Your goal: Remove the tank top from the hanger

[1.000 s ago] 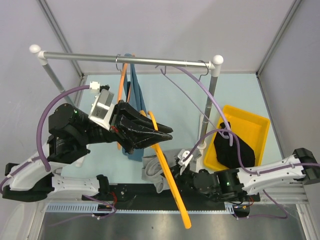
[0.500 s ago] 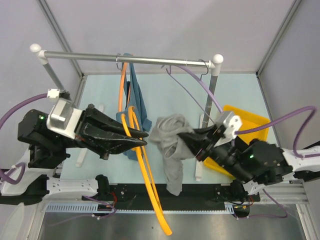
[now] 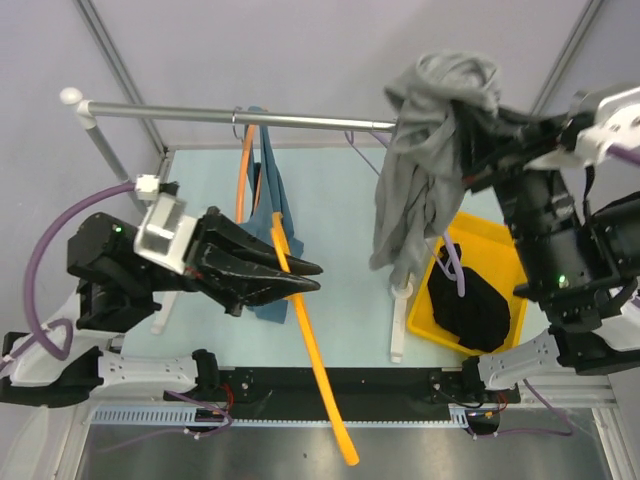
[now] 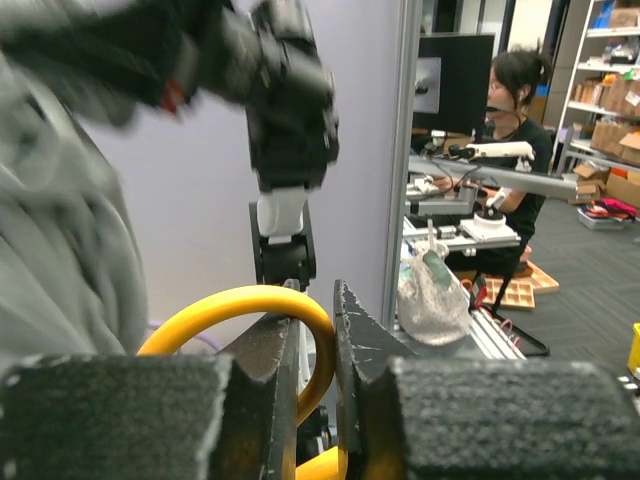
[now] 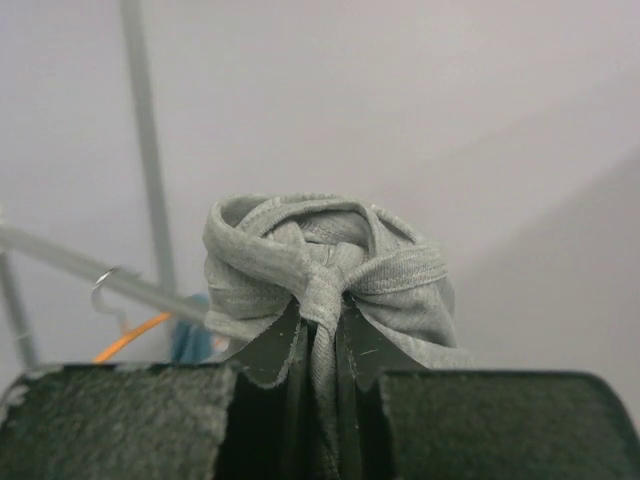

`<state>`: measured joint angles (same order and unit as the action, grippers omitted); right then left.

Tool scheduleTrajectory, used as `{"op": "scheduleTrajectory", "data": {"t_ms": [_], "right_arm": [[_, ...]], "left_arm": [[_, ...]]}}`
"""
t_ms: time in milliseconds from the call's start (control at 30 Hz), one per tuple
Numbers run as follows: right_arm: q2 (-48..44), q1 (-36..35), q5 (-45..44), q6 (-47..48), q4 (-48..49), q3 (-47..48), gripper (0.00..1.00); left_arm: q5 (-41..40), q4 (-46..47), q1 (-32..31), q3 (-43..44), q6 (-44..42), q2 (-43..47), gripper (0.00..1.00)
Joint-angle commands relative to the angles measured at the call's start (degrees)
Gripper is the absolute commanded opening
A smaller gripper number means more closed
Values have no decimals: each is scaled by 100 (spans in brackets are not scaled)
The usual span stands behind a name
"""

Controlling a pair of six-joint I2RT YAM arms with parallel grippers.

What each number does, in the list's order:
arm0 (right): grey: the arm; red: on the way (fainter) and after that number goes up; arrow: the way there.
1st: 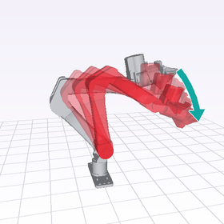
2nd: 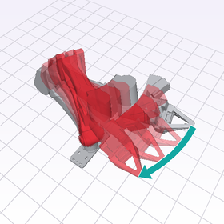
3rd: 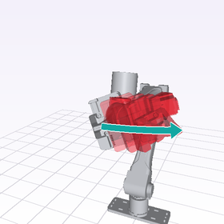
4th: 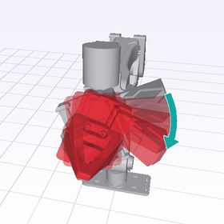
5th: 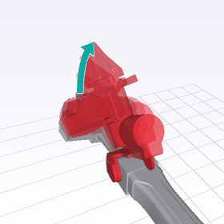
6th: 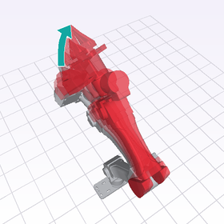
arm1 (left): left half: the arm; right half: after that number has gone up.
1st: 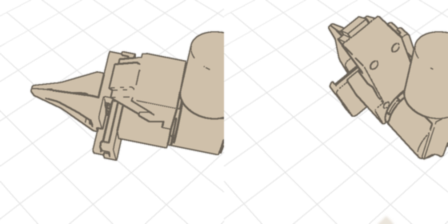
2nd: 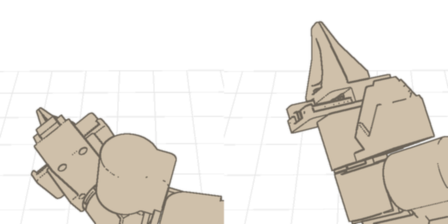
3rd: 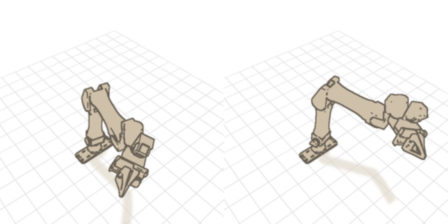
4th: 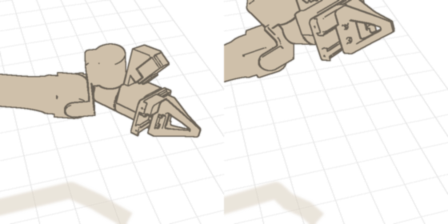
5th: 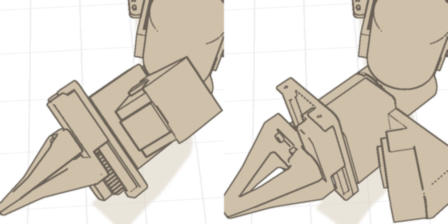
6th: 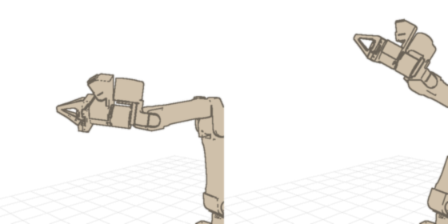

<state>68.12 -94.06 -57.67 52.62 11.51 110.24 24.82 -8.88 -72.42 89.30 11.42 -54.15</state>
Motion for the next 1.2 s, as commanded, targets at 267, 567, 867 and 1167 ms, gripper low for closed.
{"op": "scheduleTrajectory", "data": {"t_ms": [267, 567, 867, 1167], "right_arm": [[1582, 2416, 897, 1866, 854, 2897, 0], [2197, 4736, 1337, 1129, 740, 3452, 0], [1768, 9149, 2031, -3177, -1879, 2496, 0], [19, 9995, 2567, -4855, -1810, -1771, 0]], "left_arm": [[155, 168, -17, 299, 36, -395, 0], [313, 62, -17, 465, 281, -605, 0], [568, -421, 18, 914, 466, -992, 0], [734, -150, 246, 651, 721, -1027, 0]]}}
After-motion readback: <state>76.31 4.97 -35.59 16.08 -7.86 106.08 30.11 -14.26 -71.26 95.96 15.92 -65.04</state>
